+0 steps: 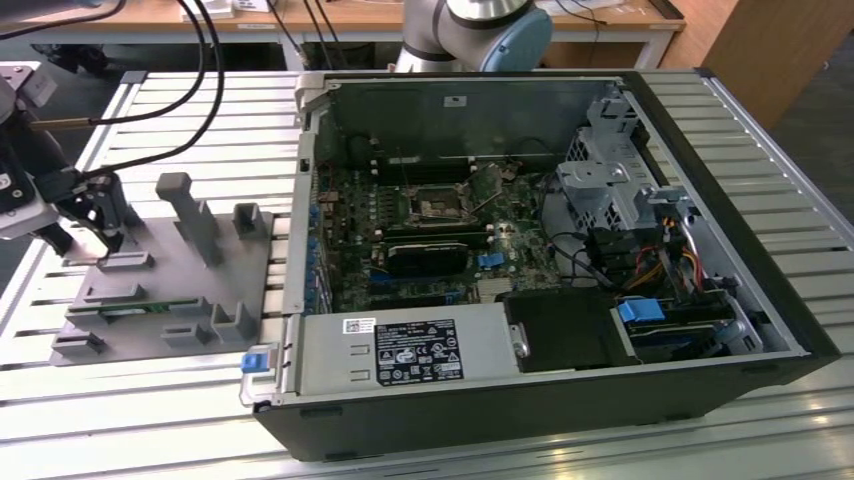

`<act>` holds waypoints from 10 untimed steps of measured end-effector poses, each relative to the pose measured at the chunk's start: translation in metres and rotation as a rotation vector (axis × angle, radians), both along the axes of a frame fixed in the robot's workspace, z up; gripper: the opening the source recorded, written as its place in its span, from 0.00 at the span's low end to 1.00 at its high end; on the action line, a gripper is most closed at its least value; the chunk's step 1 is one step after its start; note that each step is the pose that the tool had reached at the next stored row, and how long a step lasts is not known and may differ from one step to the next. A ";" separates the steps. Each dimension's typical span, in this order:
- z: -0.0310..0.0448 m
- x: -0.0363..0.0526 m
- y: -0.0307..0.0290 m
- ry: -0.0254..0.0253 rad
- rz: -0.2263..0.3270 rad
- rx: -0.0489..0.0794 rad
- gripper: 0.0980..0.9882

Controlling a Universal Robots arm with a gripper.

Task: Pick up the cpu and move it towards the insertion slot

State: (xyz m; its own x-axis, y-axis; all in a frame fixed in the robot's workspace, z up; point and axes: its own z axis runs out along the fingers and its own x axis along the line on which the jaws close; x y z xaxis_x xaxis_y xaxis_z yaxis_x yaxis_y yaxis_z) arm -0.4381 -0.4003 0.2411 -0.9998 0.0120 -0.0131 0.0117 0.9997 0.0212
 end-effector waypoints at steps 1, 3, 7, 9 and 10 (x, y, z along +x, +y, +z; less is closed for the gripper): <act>0.0003 0.0000 0.0000 0.0000 0.000 0.000 0.50; 0.0009 0.0000 0.0000 -0.0001 0.000 0.000 0.50; 0.0022 0.0000 0.0000 0.0000 0.000 0.000 0.50; 0.0028 0.0000 0.0000 0.0000 0.000 0.000 0.50; 0.0031 0.0000 0.0000 0.0000 0.000 0.000 0.50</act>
